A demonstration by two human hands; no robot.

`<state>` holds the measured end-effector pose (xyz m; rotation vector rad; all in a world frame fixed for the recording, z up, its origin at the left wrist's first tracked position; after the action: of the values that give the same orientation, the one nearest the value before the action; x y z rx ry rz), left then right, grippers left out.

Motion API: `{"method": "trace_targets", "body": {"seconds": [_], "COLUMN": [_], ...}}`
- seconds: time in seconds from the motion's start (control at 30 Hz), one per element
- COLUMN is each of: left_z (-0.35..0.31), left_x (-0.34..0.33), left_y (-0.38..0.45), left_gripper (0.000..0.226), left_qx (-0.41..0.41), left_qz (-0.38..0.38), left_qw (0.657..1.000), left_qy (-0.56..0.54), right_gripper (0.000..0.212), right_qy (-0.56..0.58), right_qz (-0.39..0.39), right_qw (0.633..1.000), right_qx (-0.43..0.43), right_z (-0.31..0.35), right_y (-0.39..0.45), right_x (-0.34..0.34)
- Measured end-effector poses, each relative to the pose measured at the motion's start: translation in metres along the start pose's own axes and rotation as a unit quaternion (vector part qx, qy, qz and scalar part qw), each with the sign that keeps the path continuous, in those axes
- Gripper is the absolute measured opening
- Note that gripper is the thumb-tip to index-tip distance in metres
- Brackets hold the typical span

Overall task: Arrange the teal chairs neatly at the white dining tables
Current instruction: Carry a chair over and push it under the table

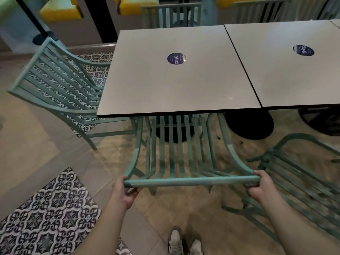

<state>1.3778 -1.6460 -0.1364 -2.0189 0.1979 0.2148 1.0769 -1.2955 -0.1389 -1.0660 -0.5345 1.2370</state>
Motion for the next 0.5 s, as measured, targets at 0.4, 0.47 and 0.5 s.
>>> {"method": "trace_targets", "body": {"seconds": [0.4,0.47,0.5], "left_z": [-0.021,-0.024,-0.025], "left_x": [-0.021,-0.023,-0.026], "left_y": [0.012,0.015,0.016], "left_gripper": [0.027,0.026,0.026], "left_qx": [-0.006,-0.006,-0.005], "left_qz": [-0.014,-0.016,-0.013], "left_qw": [1.0,1.0,1.0], "left_qy": [0.0,-0.002,-0.003], "right_gripper": [0.015,0.008,0.007], "right_qy": [-0.017,-0.021,-0.019], "right_qz": [0.04,0.043,0.046], "right_qw": [0.999,0.999,0.999], "right_qx": [0.017,0.015,0.017], "right_z": [0.01,0.012,0.014], "right_y": [0.023,0.029,0.031], "right_x": [-0.031,-0.034,-0.036]}}
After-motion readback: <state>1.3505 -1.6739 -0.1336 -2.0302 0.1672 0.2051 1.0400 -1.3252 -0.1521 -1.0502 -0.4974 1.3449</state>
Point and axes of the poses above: each hand's wrist, its own y-axis towards the middle knuckle, its own x-axis out of the back of the hand, z = x × y, the point moved 9 cm from there along y, towards the middle knuckle, and after that the axes turned 7 degrees about z, right-handed, at the moved point
